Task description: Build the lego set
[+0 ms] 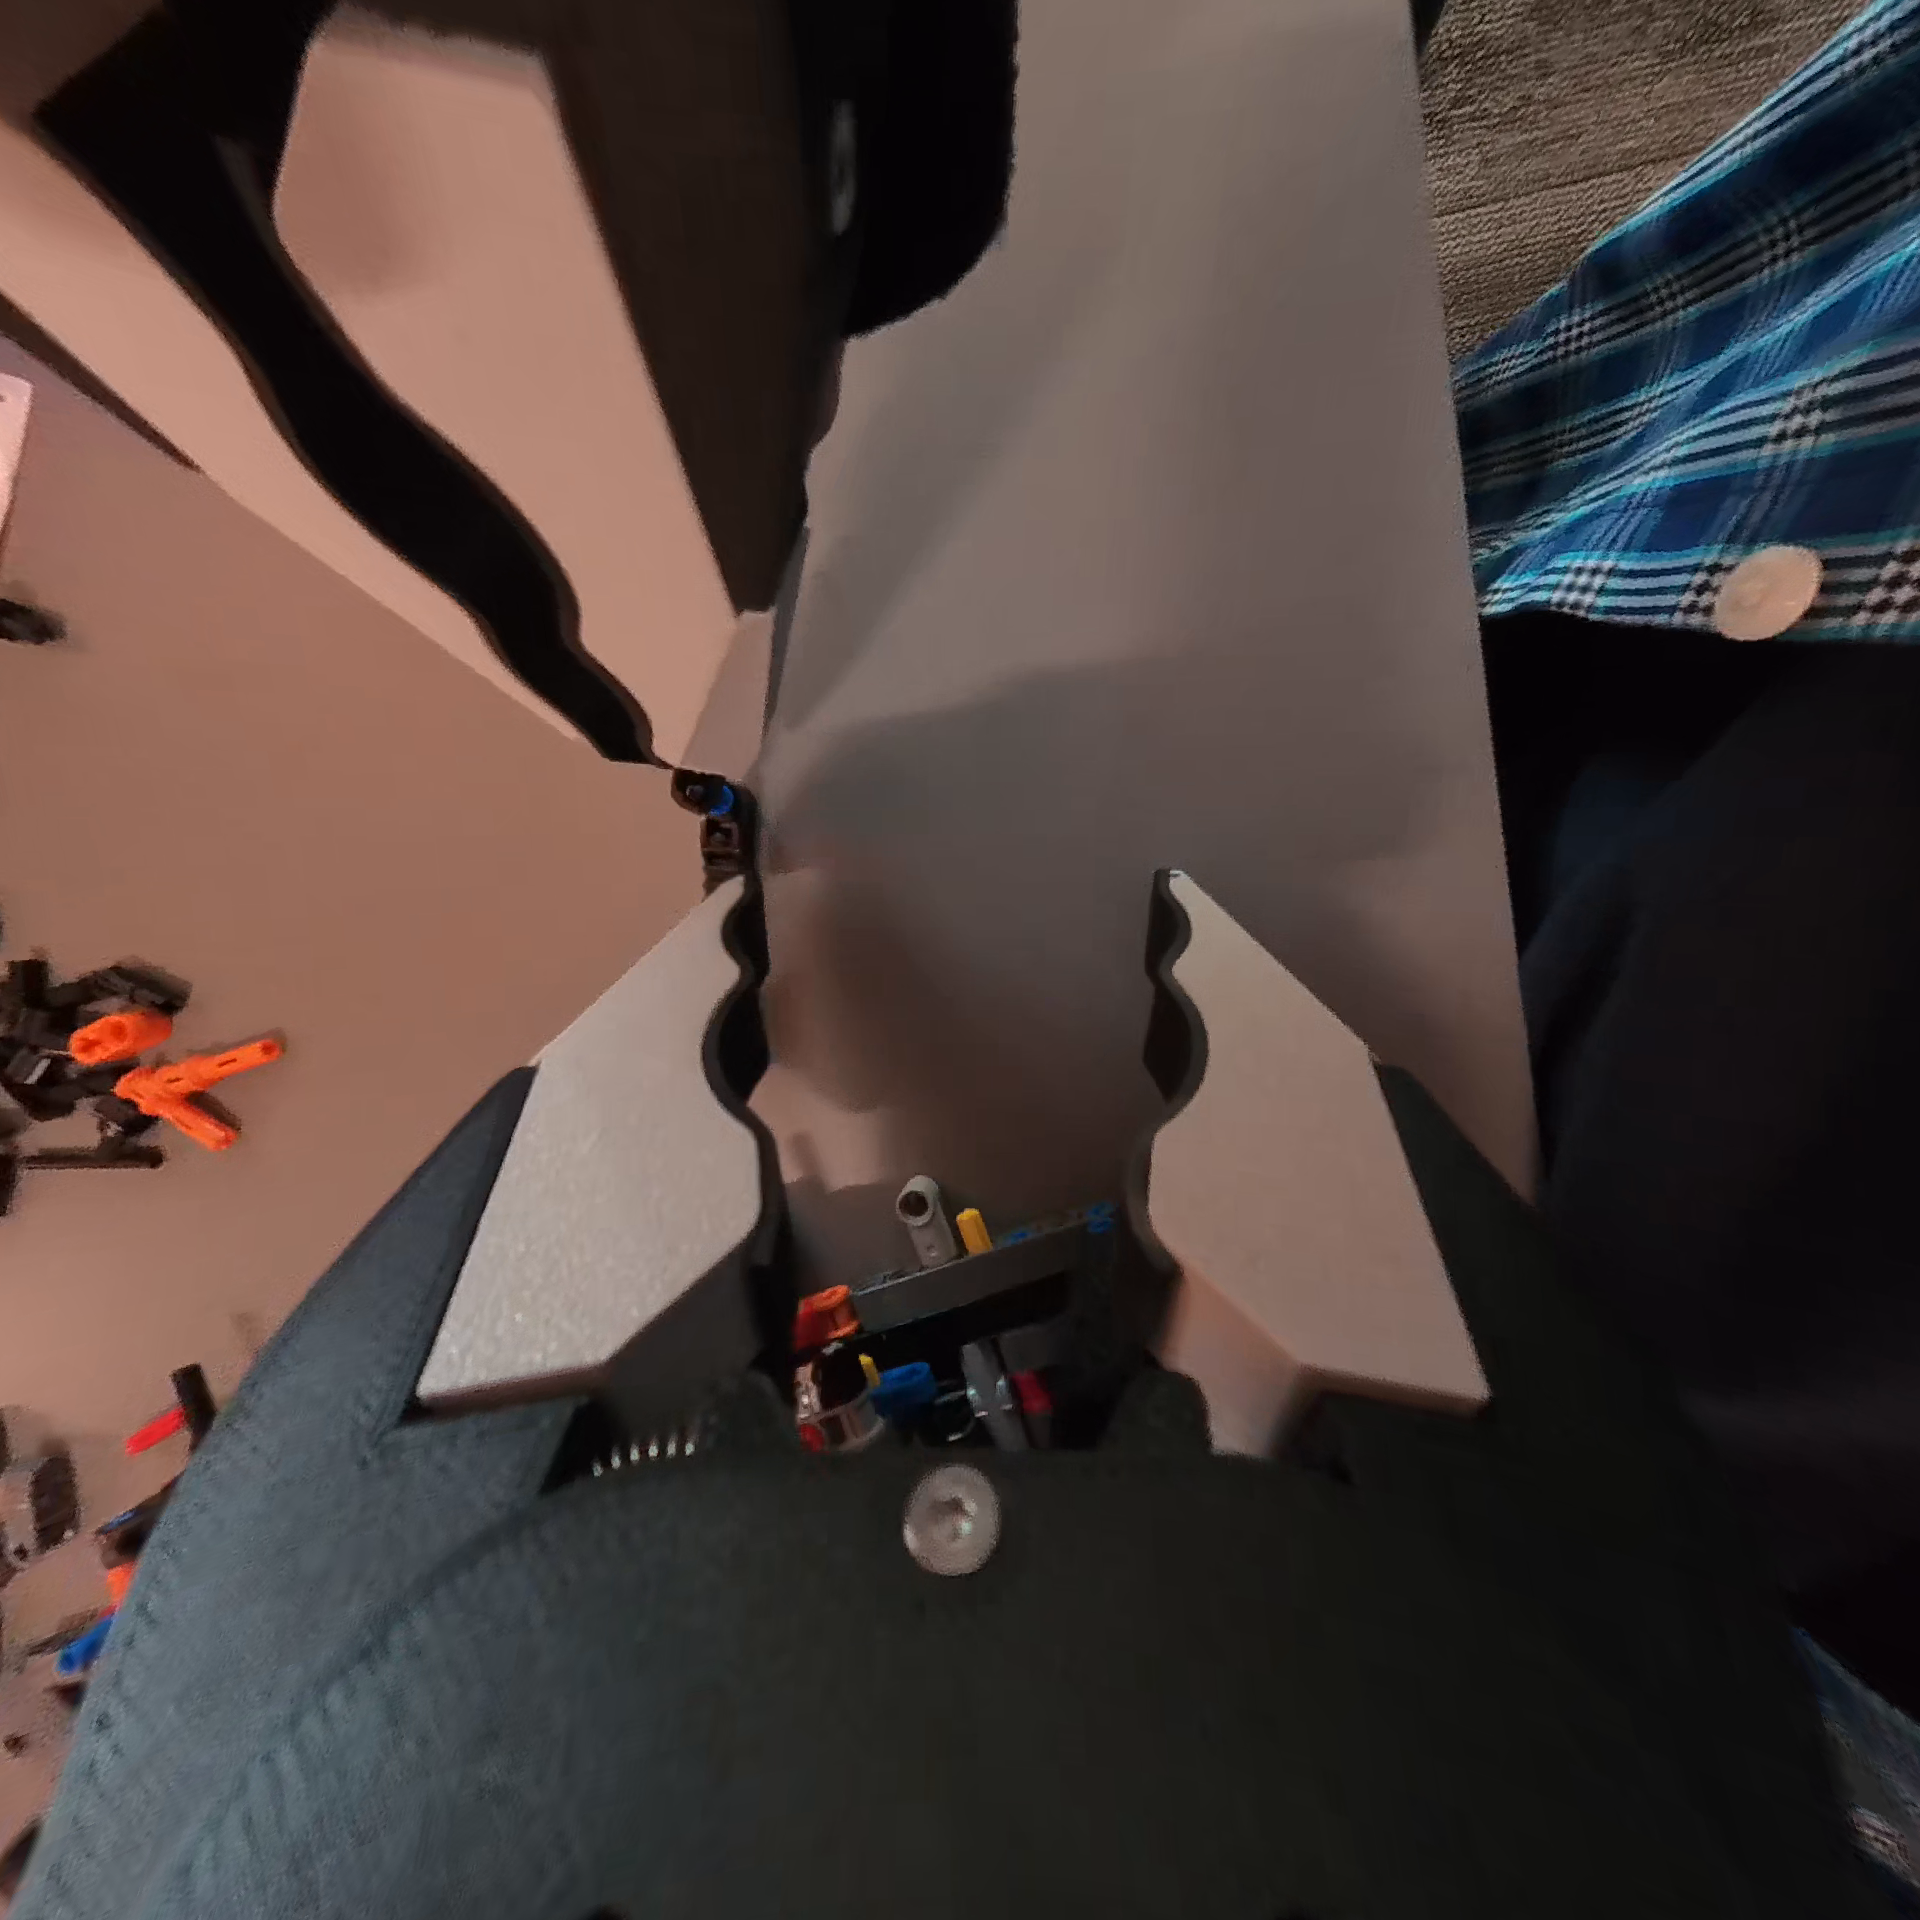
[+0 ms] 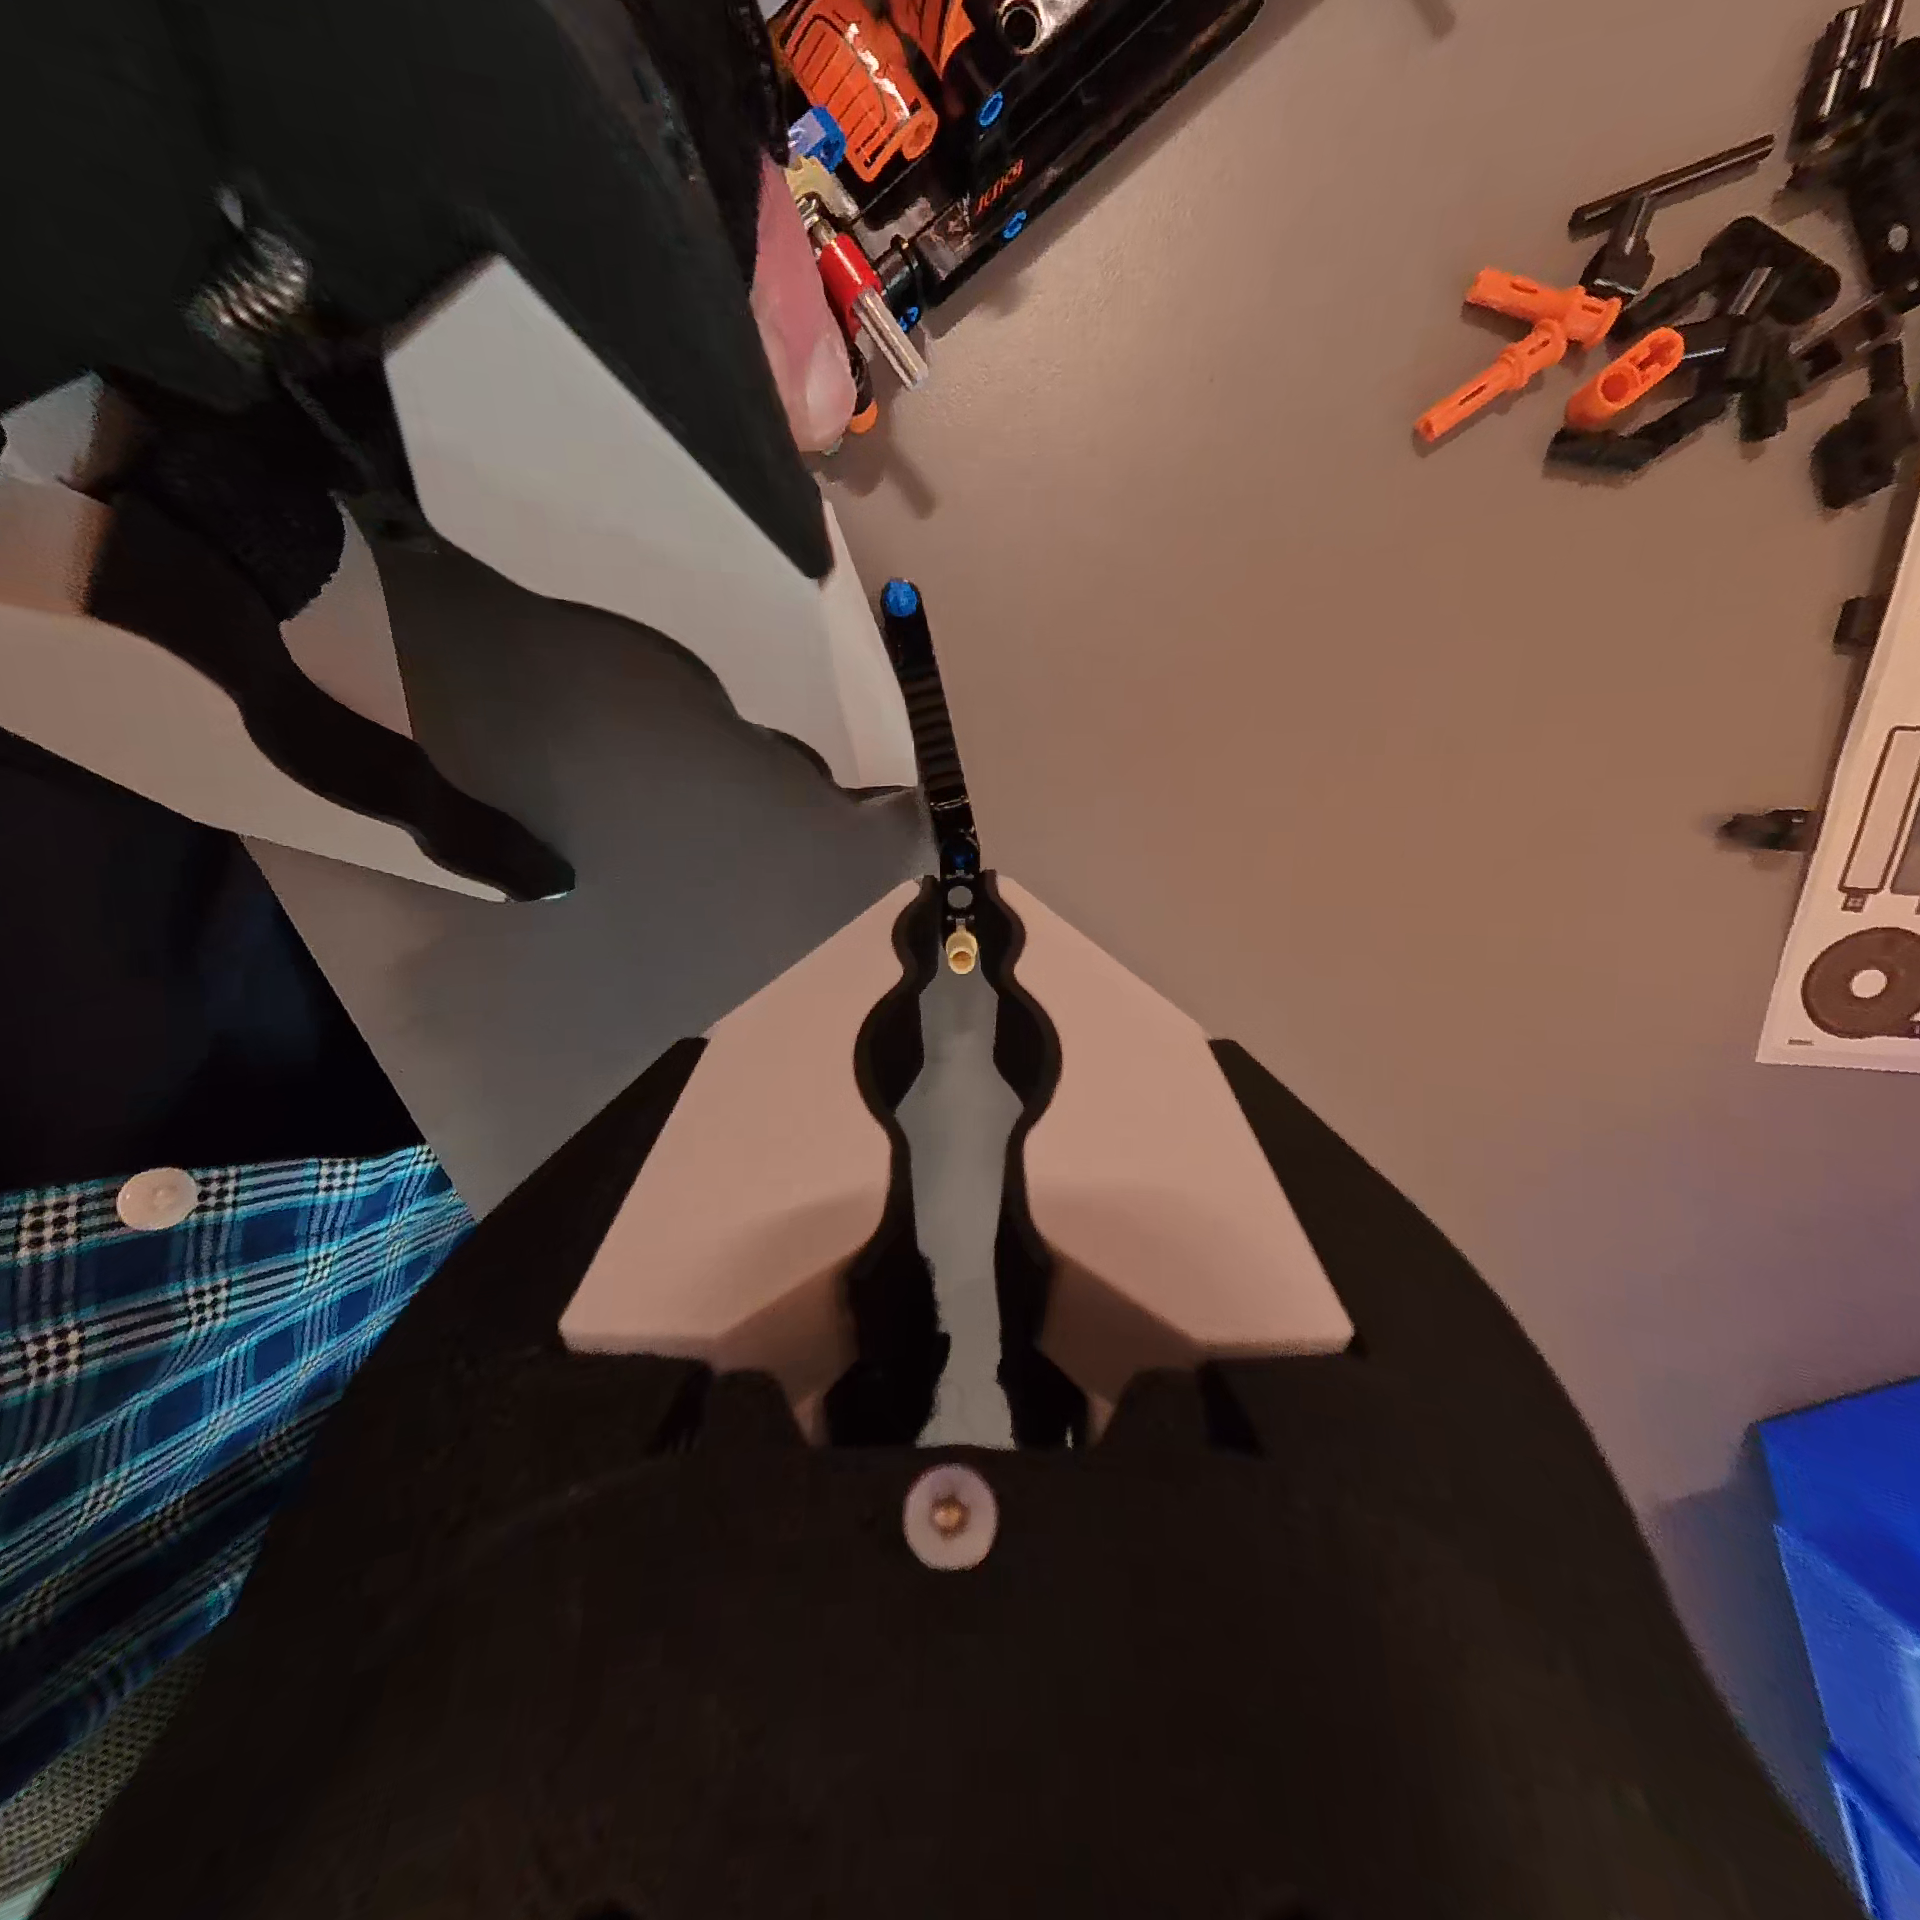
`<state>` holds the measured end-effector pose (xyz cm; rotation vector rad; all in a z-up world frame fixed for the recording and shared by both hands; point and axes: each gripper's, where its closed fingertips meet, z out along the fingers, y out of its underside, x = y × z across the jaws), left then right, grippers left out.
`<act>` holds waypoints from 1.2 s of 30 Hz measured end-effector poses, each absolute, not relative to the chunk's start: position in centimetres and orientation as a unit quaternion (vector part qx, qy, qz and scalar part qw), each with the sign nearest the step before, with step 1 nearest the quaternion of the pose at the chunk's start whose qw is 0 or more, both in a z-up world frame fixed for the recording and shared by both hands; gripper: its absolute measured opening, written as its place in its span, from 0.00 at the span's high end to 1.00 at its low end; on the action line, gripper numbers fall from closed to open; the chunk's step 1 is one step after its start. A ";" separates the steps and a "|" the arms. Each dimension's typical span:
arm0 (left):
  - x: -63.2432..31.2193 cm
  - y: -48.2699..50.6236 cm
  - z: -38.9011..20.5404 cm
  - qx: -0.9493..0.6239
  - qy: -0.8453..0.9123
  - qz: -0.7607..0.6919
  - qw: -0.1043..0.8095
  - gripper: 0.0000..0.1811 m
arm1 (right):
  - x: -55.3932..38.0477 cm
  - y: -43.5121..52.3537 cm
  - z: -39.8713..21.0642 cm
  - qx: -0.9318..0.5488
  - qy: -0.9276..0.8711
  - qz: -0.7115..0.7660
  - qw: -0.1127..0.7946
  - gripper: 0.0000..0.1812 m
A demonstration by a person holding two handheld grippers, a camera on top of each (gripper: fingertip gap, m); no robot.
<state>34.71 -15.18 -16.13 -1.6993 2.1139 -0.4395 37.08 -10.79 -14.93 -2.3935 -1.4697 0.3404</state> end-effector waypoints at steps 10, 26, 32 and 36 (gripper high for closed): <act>34.3 -14.5 -15.4 -0.633 0.725 -0.183 0.203 0.55 | 37.0 -10.6 -14.9 -0.843 -0.501 0.115 0.157 0.98; 33.8 -15.6 -16.5 -0.658 0.714 -0.173 0.167 0.46 | 37.2 -10.2 -15.0 -0.848 -0.494 0.111 0.159 0.98; 34.2 -16.3 -16.5 -0.661 0.708 -0.177 0.174 0.45 | 37.2 -10.5 -14.9 -0.852 -0.490 0.108 0.153 0.98; 34.3 -16.4 -16.5 -0.660 0.707 -0.179 0.178 0.46 | 37.0 -10.6 -14.9 -0.855 -0.486 0.107 0.150 0.98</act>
